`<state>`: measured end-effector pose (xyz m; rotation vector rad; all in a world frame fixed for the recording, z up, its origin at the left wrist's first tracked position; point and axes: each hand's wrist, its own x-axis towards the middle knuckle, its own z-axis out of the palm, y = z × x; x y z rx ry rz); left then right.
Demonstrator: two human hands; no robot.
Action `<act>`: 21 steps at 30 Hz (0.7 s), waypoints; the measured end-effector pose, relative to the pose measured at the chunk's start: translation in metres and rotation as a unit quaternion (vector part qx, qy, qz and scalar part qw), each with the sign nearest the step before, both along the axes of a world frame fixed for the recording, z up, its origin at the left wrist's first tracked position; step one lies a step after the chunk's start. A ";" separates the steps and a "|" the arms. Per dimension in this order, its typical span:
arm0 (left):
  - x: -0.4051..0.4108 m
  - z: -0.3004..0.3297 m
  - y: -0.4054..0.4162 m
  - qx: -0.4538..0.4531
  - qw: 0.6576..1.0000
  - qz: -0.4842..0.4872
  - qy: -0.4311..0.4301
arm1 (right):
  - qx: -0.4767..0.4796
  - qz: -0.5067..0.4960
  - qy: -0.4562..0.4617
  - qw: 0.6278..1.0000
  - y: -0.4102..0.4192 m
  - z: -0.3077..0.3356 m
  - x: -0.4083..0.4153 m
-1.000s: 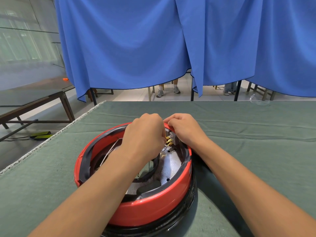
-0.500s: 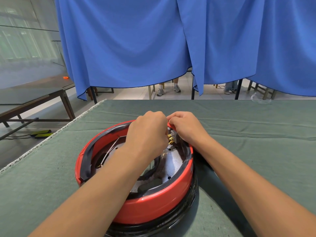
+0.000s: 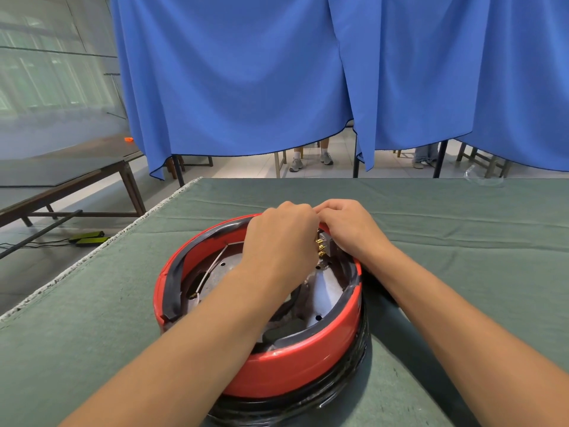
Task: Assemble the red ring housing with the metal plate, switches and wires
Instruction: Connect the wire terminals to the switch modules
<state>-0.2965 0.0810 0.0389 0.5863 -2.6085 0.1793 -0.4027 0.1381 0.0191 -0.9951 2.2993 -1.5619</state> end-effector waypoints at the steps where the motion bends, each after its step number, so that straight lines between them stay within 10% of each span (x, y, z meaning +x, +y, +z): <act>1: 0.000 0.000 0.000 -0.004 1.000 0.002 0.002 | -0.002 -0.002 -0.001 1.000 0.000 0.000 0.000; 21: 0.006 -0.007 -0.004 0.049 0.998 -0.039 0.002 | 0.001 -0.011 -0.003 1.000 0.001 0.001 0.003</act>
